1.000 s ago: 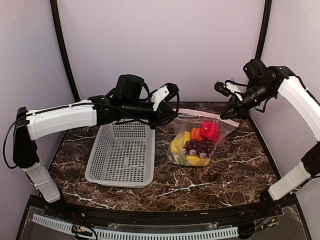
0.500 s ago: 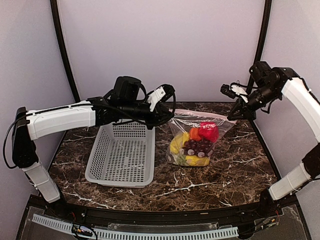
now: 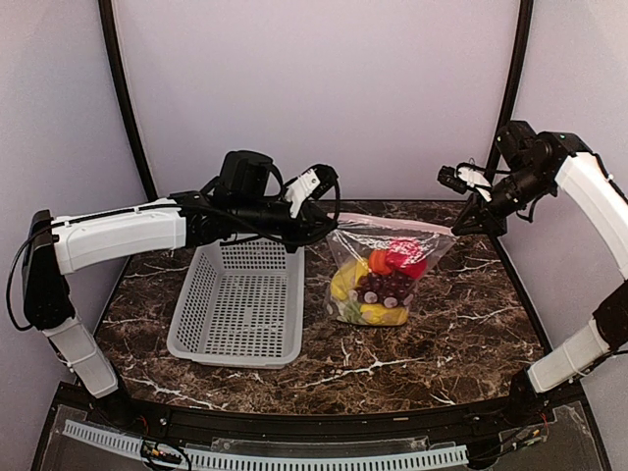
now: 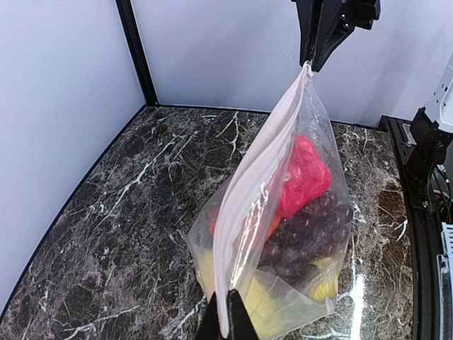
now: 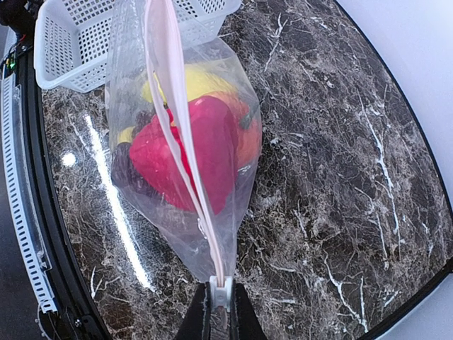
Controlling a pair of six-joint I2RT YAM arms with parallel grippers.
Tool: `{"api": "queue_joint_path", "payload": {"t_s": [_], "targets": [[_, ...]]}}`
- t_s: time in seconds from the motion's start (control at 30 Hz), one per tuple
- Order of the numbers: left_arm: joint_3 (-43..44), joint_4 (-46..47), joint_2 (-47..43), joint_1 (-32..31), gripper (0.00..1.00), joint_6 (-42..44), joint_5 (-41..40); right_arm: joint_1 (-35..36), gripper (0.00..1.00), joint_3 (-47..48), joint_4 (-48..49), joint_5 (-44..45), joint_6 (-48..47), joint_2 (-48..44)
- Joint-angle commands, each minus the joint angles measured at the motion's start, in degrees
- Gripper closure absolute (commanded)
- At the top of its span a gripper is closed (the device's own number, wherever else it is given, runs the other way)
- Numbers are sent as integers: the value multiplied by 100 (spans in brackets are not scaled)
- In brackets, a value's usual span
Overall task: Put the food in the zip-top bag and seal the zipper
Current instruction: Zip the zipper on the zipper food storage bag, then pass from the left arm to the right
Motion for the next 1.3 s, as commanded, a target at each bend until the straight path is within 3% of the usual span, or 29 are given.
{"api": "queue_joint_path", "payload": {"t_s": [0.0, 0.43, 0.53, 0.63, 0.87, 1.27], "targets": [[-147, 56, -338, 163, 99, -108, 2, -109, 100, -12, -229, 283, -81, -118], [12, 82, -139, 197, 99, -72, 89, -314, 100, 32, -190, 149, -193, -45], [169, 169, 13, 233, 99, -15, 110, -416, 100, 103, 211, 189, -99, 57], [559, 609, 468, 317, 99, 6, 171, -478, 100, 358, 736, 224, 30, 310], [1586, 981, 1265, 514, 99, -3, 196, -524, 100, 1281, 831, 139, 140, 1017], [783, 1211, 903, 625, 99, -160, 397, -752, 100, 685, 925, 160, -68, 581]]}}
